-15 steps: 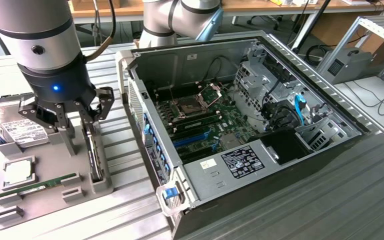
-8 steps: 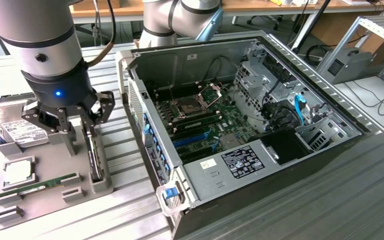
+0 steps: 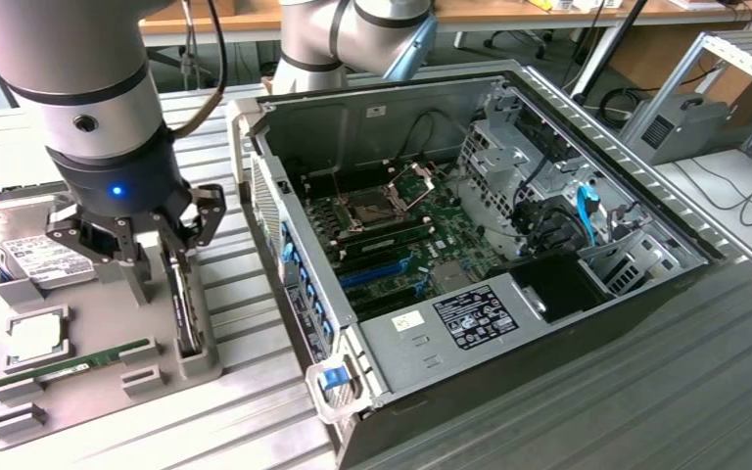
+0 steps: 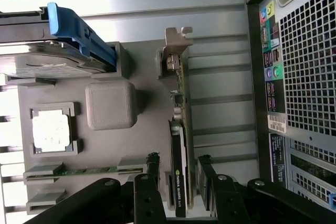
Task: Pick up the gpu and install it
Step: 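Pick up the gpu and move the gpu toward the slot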
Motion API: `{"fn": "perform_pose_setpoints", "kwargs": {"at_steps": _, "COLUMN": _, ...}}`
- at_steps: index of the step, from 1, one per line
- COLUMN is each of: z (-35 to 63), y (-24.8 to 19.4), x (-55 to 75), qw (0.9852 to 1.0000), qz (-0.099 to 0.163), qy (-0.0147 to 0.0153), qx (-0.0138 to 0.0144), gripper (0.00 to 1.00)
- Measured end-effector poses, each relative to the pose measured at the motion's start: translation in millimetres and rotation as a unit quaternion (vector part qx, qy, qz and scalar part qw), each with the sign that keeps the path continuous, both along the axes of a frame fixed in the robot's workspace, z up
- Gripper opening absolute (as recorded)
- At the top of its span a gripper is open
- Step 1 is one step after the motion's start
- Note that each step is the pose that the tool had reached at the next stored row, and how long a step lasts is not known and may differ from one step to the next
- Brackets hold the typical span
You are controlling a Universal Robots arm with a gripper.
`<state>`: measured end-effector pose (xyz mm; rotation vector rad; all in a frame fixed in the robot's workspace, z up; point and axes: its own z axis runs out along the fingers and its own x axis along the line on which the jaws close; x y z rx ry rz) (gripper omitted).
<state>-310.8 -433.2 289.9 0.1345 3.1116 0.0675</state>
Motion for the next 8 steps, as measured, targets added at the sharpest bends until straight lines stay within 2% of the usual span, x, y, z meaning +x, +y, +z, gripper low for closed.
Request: {"fn": "perform_pose_setpoints", "kwargs": {"at_steps": 8, "z": -6.1, "y": 0.0, "x": 0.0, "qw": 1.0, "qz": 0.0, "qy": 0.0001, "qx": -0.0001, "gripper": 0.42}}
